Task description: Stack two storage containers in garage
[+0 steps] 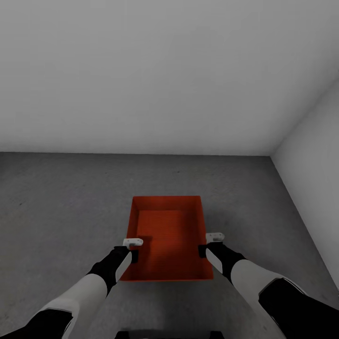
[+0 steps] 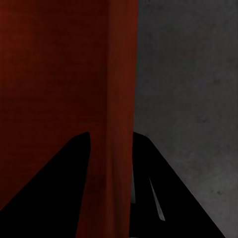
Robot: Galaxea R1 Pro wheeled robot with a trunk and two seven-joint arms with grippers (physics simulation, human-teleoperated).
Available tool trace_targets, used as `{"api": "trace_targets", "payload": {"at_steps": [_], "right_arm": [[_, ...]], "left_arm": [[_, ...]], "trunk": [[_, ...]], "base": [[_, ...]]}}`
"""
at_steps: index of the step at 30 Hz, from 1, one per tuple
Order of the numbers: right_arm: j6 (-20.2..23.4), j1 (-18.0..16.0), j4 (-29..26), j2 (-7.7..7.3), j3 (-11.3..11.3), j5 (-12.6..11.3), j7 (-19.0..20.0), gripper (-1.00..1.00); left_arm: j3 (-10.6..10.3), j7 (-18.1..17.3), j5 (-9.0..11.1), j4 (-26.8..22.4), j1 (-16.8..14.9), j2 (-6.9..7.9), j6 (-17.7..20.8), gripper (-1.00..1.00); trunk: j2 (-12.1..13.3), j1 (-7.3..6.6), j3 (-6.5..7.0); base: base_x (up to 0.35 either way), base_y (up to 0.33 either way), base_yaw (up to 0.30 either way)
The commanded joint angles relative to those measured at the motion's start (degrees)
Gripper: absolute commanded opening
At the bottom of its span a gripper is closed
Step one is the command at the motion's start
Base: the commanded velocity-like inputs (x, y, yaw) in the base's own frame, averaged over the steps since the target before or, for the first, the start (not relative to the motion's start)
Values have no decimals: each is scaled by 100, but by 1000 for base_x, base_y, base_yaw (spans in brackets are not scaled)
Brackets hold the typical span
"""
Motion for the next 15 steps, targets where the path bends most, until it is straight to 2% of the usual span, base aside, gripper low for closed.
{"api": "trace_targets", "payload": {"at_steps": [1,7,15], "right_arm": [[86,0,-6,-4,129,-299,-30,-100],[86,0,-8,-4,129,-299,-30,-100],[86,0,-7,-4,129,-299,-30,-100]], "left_arm": [[-100,61,-10,-30,-3,26,25,-100],[-100,68,-11,-30,-3,21,45,-100],[-100,53,21,-30,-3,27,84,-100]], "trunk": [[-3,0,-4],[-3,0,-4],[-324,176,-147]], "base": [[0,0,0],[0,0,0],[0,0,0]]}}
